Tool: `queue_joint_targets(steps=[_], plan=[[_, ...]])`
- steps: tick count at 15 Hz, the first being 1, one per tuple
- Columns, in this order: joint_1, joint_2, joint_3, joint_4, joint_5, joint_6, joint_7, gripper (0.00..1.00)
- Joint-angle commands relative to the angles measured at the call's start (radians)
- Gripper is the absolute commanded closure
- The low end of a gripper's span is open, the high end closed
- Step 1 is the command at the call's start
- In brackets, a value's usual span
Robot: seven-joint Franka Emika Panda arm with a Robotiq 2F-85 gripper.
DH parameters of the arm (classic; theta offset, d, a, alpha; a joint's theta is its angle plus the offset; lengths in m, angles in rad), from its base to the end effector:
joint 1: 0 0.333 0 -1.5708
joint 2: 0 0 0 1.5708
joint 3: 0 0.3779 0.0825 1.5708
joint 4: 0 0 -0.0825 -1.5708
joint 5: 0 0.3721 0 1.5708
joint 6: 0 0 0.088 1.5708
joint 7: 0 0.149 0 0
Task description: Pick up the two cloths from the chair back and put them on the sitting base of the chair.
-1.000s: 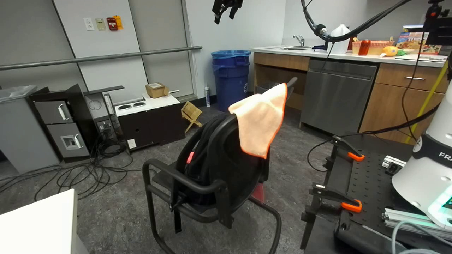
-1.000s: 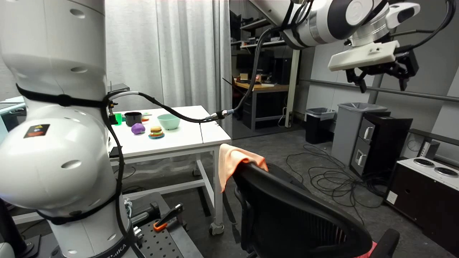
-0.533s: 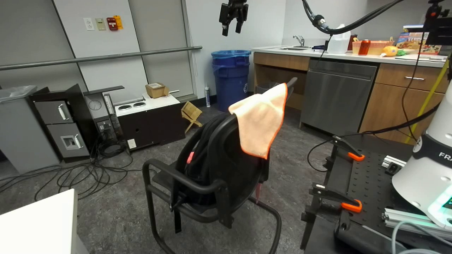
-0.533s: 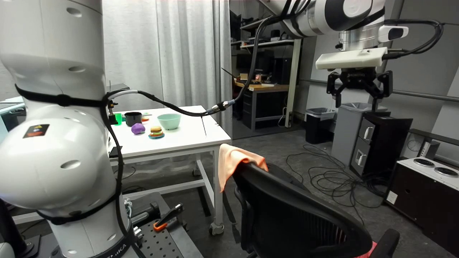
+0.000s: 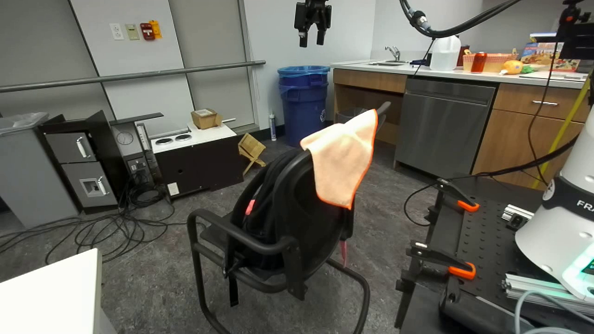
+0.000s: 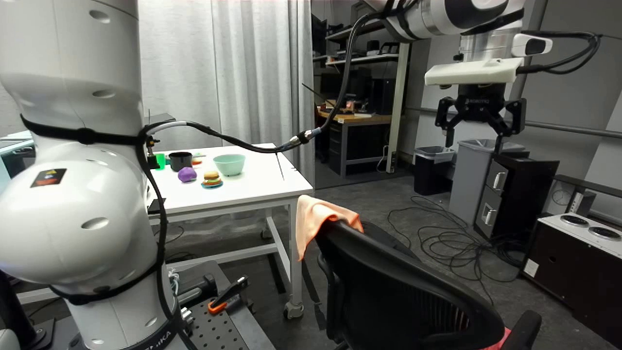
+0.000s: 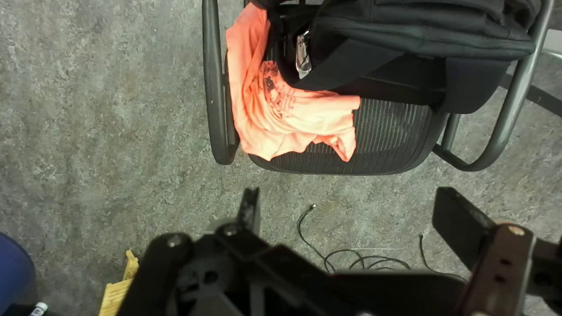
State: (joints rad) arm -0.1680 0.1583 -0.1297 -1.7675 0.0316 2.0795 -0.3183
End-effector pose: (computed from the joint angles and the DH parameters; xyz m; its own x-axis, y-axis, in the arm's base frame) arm 0.6027 -0.1772 0.5082 0.9887 0.0134 0.1496 0.0076 -0.9992 0.0395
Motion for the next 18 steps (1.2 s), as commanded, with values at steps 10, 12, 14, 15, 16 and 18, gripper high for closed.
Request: queue_joint_targets(steps=[10, 12, 14, 15, 16, 18], plan=[[0.018, -0.001, 0.029, -0.052, -0.006, -0.001, -0.015, 0.0], [0.01, -0.026, 0.033, -0.046, 0.004, -0.049, -0.049, 0.0], [0.014, -0.038, 0.041, -0.053, 0.005, -0.072, -0.065, 0.0], [0.018, -0.044, 0.044, -0.057, 0.004, -0.085, -0.075, 0.0], [0.021, -0.05, 0.048, -0.061, 0.003, -0.097, -0.083, 0.0], [0.026, -0.06, 0.055, -0.067, 0.013, -0.124, -0.1, 0.0]])
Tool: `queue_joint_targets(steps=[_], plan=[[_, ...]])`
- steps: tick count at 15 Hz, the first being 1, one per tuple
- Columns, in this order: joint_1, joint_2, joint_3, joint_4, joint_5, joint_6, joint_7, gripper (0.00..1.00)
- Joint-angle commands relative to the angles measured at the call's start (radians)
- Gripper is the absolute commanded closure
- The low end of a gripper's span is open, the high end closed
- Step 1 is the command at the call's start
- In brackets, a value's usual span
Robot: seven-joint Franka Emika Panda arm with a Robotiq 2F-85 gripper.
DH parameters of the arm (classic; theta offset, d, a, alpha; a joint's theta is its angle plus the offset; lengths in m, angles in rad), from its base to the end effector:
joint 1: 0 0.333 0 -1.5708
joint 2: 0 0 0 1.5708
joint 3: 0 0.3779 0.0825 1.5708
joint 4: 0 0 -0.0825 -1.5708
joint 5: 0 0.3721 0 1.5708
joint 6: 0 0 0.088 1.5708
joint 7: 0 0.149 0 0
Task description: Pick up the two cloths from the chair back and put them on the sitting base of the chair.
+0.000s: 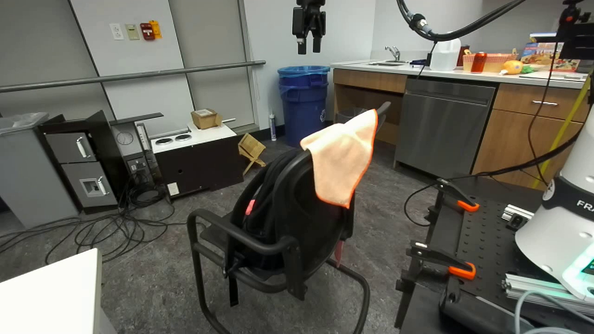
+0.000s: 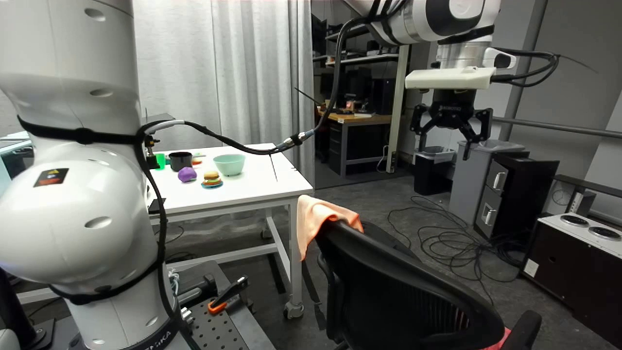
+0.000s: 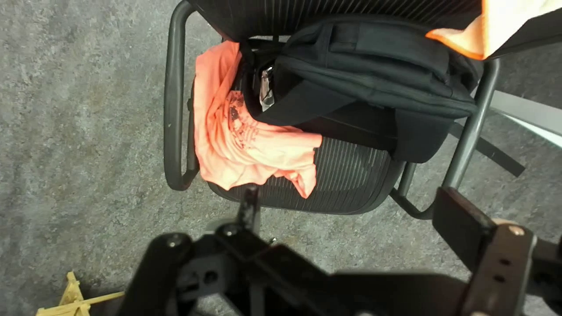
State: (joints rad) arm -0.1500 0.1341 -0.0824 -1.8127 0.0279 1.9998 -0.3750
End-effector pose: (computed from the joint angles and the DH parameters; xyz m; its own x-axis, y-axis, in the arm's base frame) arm 0.5893 -0.1344 0.4927 0.9897 0.1323 0.0552 0.1322 -0.9912 0.0056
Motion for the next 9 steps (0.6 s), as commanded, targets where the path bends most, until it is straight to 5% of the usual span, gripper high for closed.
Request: queue_joint_targets(steps=[1, 9], plan=[[0.011, -0.043, 0.011, -0.027, 0.023, -0.054, -0.052, 0.0], [0.057, -0.079, 0.052, -0.158, 0.028, -0.047, -0.104, 0.0]])
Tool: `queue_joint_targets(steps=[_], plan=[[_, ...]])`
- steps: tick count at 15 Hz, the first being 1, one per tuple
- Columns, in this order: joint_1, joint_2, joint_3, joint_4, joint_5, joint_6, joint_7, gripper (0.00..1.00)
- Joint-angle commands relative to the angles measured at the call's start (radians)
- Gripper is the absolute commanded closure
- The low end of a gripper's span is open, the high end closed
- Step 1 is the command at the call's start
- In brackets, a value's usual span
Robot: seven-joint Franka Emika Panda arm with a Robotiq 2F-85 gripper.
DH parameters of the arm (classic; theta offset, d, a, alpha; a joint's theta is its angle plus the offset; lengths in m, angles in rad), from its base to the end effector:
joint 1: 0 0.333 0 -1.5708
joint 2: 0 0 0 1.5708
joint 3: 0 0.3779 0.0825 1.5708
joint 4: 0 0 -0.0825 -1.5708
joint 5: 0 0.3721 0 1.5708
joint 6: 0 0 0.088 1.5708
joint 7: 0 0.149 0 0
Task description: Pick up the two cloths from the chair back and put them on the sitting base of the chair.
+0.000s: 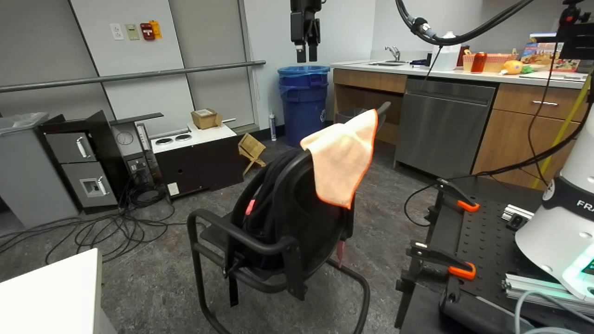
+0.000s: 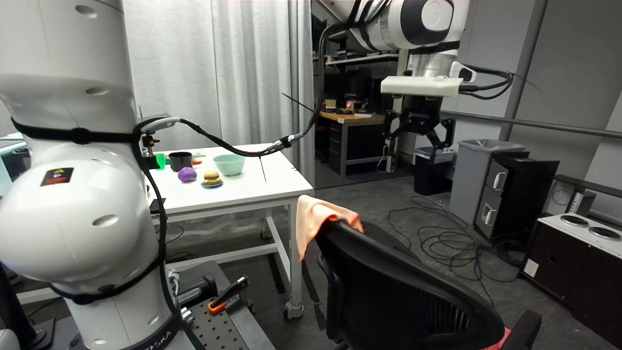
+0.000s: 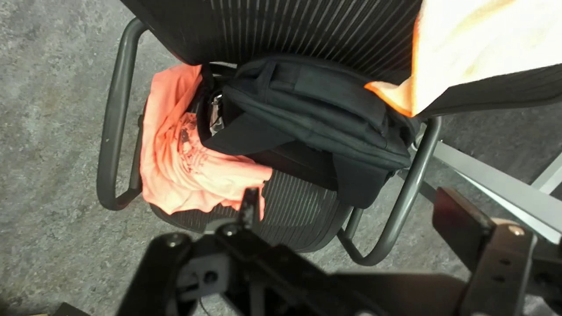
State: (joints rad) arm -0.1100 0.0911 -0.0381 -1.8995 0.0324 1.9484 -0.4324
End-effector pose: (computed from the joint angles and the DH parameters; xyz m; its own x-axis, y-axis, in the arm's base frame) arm 0.5659 -0.0804 0.4730 0.9628 0.2689 -0.0274 0.2677 -0.9626 -0.0414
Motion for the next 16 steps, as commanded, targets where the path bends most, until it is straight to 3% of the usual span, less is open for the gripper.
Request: queue_joint_targets(steps=[1, 9, 16], plan=[[0.026, -0.027, 0.016, -0.092, 0.03, 0.02, -0.051, 0.0], [0.068, -0.003, 0.059, -0.196, 0.074, 0.003, -0.073, 0.0], [0.084, 0.056, 0.083, -0.26, 0.113, 0.075, -0.084, 0.0]])
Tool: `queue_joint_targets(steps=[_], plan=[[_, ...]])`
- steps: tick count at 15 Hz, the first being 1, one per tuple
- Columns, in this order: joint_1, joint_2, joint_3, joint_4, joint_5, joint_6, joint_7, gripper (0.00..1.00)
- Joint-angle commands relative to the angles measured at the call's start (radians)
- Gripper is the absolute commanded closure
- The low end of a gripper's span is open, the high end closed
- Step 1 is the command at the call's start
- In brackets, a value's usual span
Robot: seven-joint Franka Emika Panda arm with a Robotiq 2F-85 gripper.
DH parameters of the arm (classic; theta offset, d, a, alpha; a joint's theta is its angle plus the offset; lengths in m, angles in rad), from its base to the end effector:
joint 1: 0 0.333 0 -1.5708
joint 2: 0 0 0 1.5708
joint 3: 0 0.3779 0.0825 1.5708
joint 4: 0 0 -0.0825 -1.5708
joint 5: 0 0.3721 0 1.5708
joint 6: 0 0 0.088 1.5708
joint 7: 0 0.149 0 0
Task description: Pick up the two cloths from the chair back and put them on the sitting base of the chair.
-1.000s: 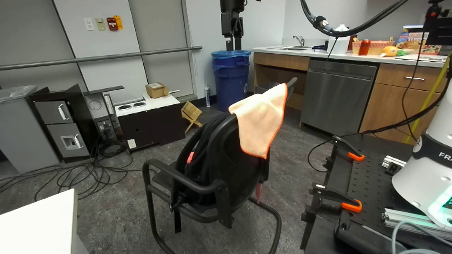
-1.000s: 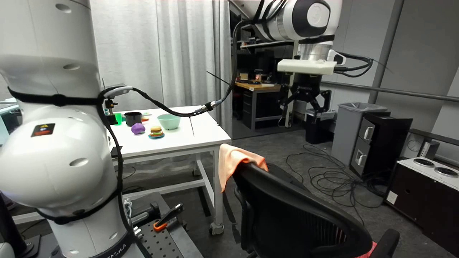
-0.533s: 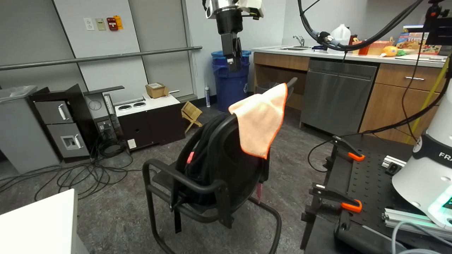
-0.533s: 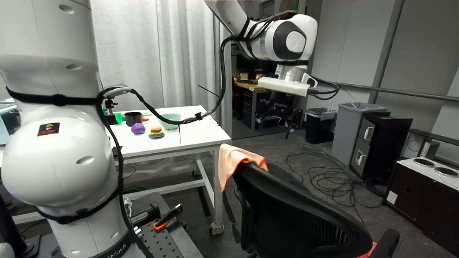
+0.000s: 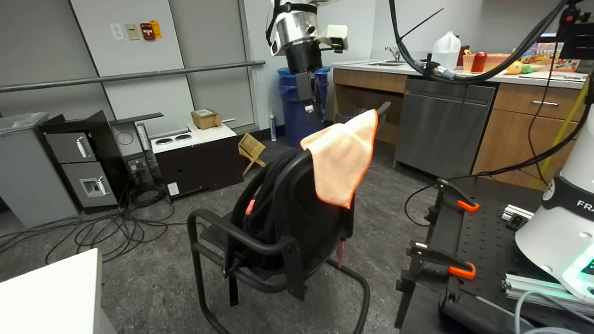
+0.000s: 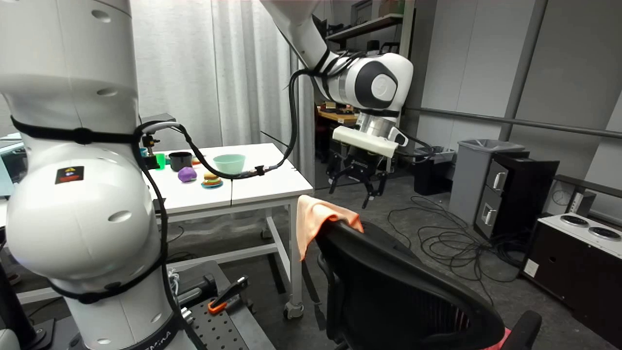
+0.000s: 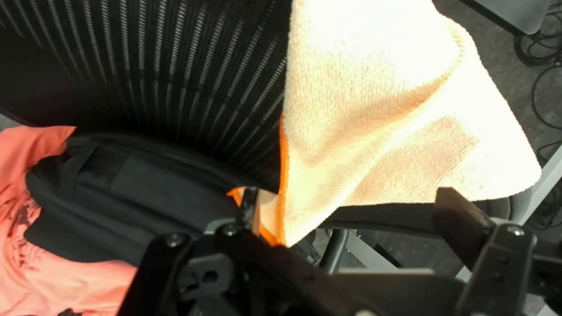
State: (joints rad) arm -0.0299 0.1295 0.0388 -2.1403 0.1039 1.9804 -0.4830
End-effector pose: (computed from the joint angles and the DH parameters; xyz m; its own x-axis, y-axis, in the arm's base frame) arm 0.5106 0.0148 0.3534 0.8749 0.4340 -0.2151 0.3931 -0.8956 -0.2081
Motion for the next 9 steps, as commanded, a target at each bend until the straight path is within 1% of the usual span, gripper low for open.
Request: queue_joint_targets(steps=[1, 3, 6, 7, 8, 9], plan=[[0.003, 0.028, 0.012, -0.024, 0.055, 0.059, -0.037, 0.0], [0.004, 0.05, 0.022, -0.028, 0.074, 0.1, -0.035, 0.0], [0.004, 0.074, 0.038, -0.029, 0.095, 0.116, -0.021, 0.0], [0.002, 0.078, 0.041, -0.029, 0.104, 0.116, -0.017, 0.25], [0.0, 0.083, 0.042, -0.027, 0.106, 0.112, -0.015, 0.26], [-0.001, 0.086, 0.042, -0.024, 0.109, 0.11, -0.013, 0.35]])
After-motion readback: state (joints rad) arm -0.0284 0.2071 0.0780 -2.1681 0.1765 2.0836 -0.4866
